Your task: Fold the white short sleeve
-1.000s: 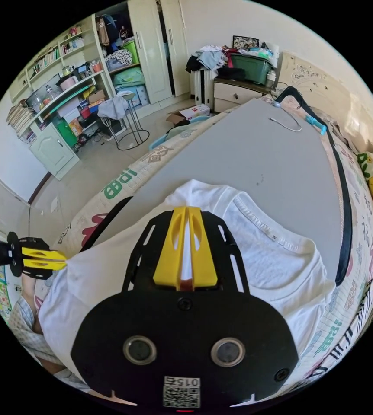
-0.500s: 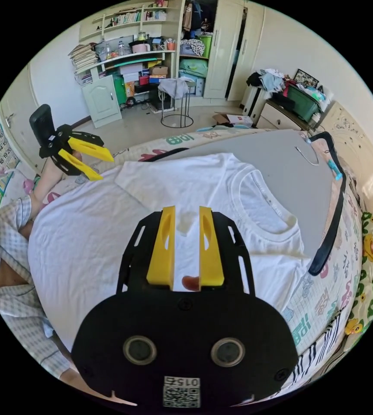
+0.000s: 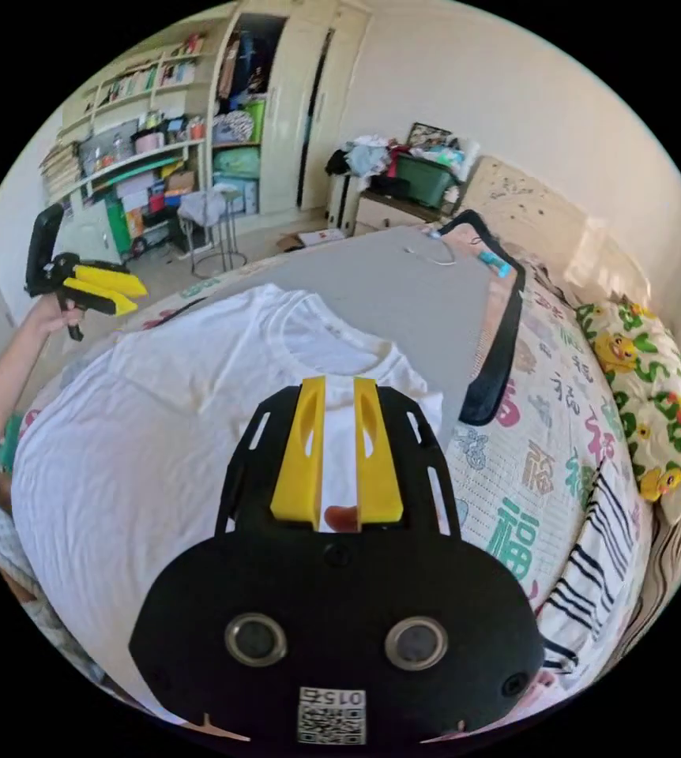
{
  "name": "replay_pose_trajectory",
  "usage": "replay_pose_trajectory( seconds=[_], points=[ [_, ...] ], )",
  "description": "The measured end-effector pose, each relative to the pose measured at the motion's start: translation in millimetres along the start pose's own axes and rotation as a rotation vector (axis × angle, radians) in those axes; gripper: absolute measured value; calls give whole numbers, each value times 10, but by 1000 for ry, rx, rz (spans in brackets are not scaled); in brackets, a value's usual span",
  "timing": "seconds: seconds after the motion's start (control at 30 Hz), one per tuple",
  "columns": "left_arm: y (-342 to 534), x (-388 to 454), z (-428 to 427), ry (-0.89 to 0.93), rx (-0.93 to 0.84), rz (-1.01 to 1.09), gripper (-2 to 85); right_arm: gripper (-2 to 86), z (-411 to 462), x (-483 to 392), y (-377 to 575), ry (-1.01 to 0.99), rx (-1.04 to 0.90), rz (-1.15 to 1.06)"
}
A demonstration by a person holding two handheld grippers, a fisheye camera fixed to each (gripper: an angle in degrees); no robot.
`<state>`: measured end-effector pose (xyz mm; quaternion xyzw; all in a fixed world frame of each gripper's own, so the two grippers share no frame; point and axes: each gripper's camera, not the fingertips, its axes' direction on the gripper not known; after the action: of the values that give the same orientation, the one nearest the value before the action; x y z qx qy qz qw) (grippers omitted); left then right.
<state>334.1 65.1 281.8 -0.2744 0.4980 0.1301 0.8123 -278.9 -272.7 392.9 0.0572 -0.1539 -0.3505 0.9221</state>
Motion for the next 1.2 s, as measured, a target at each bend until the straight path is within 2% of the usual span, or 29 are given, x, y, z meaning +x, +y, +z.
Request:
replay_pose_trajectory(
  seconds=[0.1,0.23,0.4,0.57,0.67,0.77,0.97,1.03,1.1,1.2],
  points=[
    [-477,-157,500,-51,-99,-105,119,101,61,469,27,-95,27,158],
    [-807,-268,1062,-89,-182,-187,130,116,226,695,46,-101,18,243],
    [-978,-286,1292,-133,-266,-193,131,119,537,725,-53,30,-208,223],
    [-1020,-158,1287,-88,-269,-115,55,60,514,535,26,59,-269,148],
    [-1005,-42,1212,-151,-245,-93,24,41,344,368,120,102,-231,118],
    [-961,127,915,-205,-167,-55,14,37,-72,194,279,114,-158,77],
    [-527,697,-389,-103,75,50,13,32,-1635,-394,1006,-41,31,-73],
    [-46,1127,-1040,-54,149,144,15,32,-2194,-700,1454,-83,85,-145],
    [433,1480,-1419,1,160,236,18,34,-2810,-1080,2205,-117,131,-208],
    [1271,1976,-1648,137,47,347,34,42,-3139,-1398,3235,-248,81,-199]
  ],
)
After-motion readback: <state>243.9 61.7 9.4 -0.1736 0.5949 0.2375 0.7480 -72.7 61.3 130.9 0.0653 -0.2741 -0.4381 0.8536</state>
